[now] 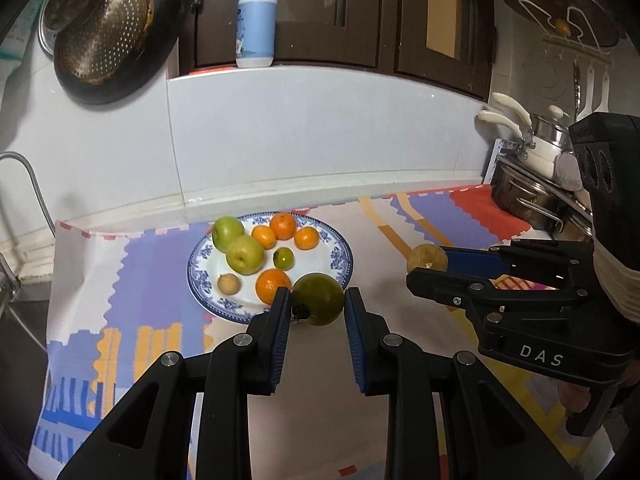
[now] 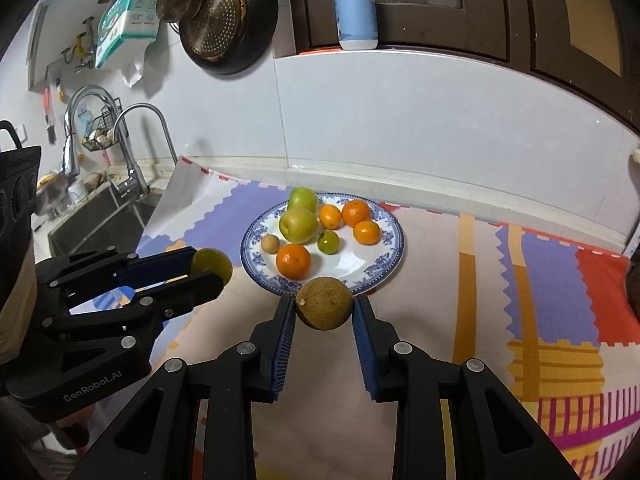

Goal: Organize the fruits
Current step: 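Carry the green and yellow-brown fruits over the plate with both grippers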

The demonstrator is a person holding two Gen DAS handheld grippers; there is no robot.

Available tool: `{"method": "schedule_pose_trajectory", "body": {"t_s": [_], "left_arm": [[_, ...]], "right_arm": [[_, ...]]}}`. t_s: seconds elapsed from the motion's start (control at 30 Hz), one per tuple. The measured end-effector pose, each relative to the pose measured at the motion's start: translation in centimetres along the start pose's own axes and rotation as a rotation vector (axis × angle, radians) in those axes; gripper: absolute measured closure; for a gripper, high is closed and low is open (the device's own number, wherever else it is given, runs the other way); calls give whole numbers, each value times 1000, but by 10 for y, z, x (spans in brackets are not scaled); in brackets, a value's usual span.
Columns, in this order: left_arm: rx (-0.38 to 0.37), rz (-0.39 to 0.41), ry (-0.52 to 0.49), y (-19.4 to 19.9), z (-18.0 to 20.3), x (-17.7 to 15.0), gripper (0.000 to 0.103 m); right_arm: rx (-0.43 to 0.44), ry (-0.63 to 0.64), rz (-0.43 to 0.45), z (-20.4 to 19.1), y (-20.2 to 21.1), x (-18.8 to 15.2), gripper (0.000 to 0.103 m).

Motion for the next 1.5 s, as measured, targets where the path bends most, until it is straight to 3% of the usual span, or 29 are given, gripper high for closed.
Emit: {"method": "schedule_pose_trajectory", "body": {"t_s": [0.53,1.1,1.5], "left_arm": [[1,7,-44,-9,-35,22,75],[2,-34,-31,-68,-70,40,75],[5,-89,-60,-119,-80,49,75]], "right_arm": [[-14,-41,11,-19,-21,25,72],[-35,-54,-18,-10,-86,56,72],[-19,-90,-83,4,-136,52,72]]}}
Point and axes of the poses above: each gripper's, at about its wrist camera, not at the fingertips, and y roughly against the way its jaws point, z to its right, x to its top, the point moved 4 cm from there along -y, roughly the way its jaws point, and after that the axes turned 12 degrees about -x, right-handed, at the moved point
